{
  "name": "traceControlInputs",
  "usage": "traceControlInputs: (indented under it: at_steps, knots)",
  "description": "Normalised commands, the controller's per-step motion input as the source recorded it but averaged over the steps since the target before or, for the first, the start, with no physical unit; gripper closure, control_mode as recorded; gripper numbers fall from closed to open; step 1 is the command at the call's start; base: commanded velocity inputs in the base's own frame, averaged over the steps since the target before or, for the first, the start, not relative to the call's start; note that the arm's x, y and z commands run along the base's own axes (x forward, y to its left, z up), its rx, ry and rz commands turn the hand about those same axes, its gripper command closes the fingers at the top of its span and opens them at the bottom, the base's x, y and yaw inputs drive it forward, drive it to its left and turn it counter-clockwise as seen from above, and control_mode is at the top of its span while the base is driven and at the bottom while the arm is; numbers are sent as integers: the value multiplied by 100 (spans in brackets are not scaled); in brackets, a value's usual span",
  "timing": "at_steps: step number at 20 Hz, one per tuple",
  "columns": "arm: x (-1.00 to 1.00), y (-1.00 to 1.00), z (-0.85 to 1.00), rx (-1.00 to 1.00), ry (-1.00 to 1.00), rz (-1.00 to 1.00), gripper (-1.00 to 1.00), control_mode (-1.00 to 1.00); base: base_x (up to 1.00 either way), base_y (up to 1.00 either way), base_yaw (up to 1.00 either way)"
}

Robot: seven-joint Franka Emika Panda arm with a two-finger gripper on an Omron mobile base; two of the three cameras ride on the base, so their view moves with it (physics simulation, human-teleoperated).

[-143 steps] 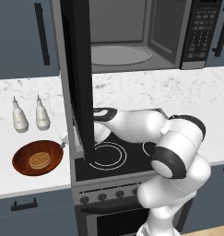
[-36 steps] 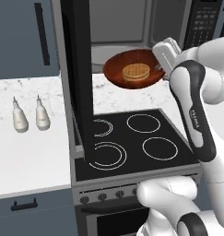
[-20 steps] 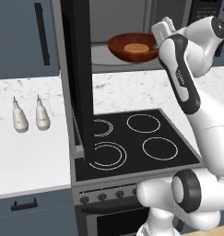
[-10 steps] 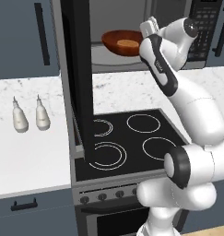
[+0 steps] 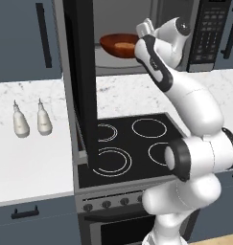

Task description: Open the microwave, place the bowl with waffle inside the microwave, then close the microwave door and turn it on.

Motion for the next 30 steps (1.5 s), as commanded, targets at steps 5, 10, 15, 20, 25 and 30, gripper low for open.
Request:
traceControlInputs:
  at_steps: [5,10,15,20,25,30]
  knots:
    - [31,11,-25,0,5,0,100,-100,0,0,0]
    - [34,14,-19,0,2,0,100,-100,0,0,0]
    - [38,15,-10,0,9,0,100,-100,0,0,0]
    - [2,2,0,0,9,2,-100,-100,0,0,0]
    - [-15,7,3,0,-20,4,-100,-100,0,0,0]
    - [-66,1,26,0,-19,8,-100,-100,0,0,0]
